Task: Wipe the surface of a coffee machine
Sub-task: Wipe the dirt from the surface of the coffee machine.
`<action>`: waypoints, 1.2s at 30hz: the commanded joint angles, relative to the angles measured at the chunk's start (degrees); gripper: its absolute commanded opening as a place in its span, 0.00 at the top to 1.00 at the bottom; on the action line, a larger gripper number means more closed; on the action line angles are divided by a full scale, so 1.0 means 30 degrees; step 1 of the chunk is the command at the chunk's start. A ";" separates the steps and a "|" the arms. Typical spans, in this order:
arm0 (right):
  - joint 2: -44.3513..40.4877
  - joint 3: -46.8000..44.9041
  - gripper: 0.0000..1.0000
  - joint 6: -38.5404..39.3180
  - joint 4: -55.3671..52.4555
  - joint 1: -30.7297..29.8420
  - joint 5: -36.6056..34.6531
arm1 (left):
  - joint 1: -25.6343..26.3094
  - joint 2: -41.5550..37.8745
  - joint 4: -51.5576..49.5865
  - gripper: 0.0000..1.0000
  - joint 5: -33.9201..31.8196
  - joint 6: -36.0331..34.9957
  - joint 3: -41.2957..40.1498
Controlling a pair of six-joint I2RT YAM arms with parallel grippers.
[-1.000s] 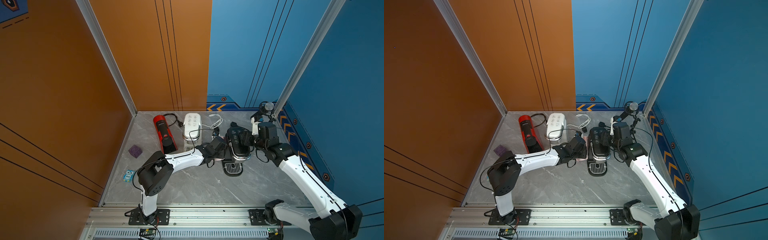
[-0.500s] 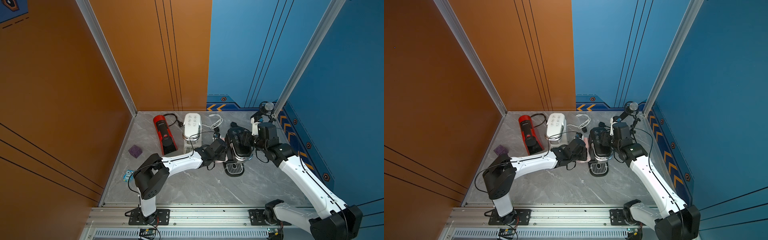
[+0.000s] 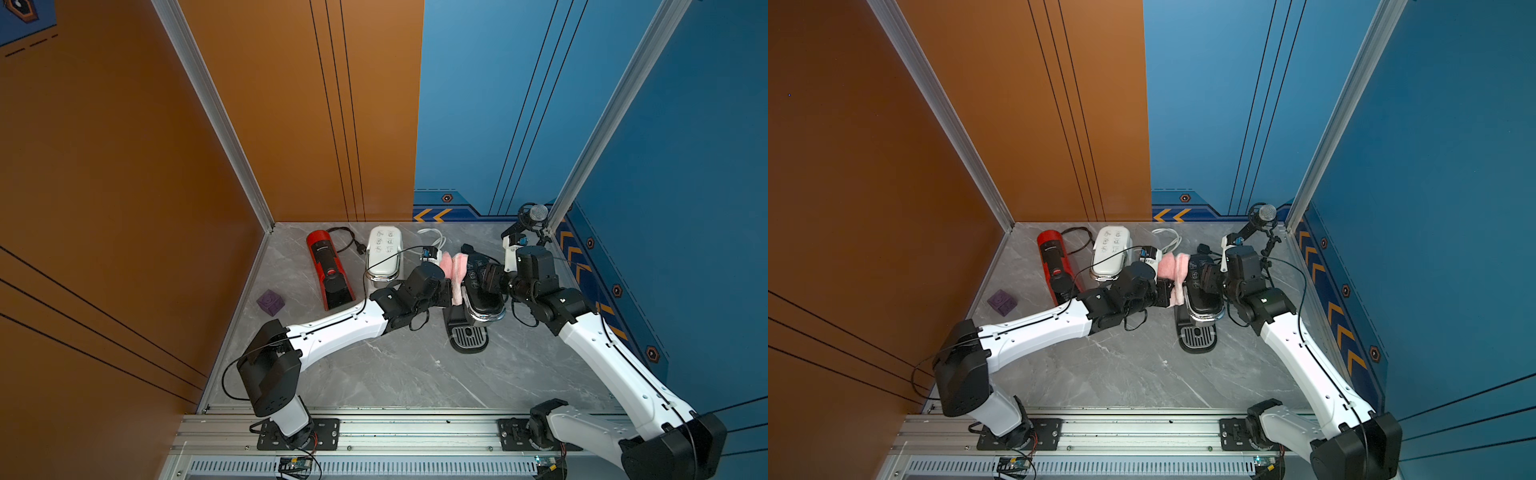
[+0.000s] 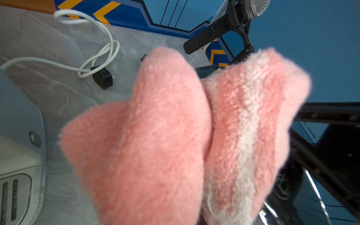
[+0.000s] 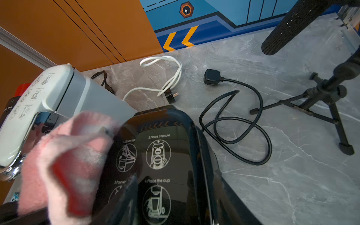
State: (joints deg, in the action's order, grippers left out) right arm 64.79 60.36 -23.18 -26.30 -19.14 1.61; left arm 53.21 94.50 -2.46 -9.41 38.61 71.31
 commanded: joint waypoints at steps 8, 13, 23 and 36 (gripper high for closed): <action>0.0326 0.0471 0.36 0.0035 -0.2773 -0.0082 -0.0608 | 0.0212 0.1983 0.0999 1.00 0.0264 0.0553 -0.1591; 0.0969 0.1954 0.33 0.0333 -0.3050 0.0020 -0.0743 | -0.0461 0.1943 0.0933 1.00 0.0796 0.0196 -0.1676; 0.6316 0.8451 0.30 0.2120 -0.6267 -0.0197 -0.0879 | -0.2094 0.1485 -0.1785 1.00 0.2281 -0.2288 0.1134; 1.1651 1.4329 0.36 0.4583 -1.1189 -0.2535 -0.4814 | -0.2913 0.1241 -0.3806 1.00 0.3155 -0.3429 0.1846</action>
State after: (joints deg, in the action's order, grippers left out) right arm 98.00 100.60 -12.14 -52.88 -25.19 -7.84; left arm 44.93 100.51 -11.20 -0.95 30.33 75.88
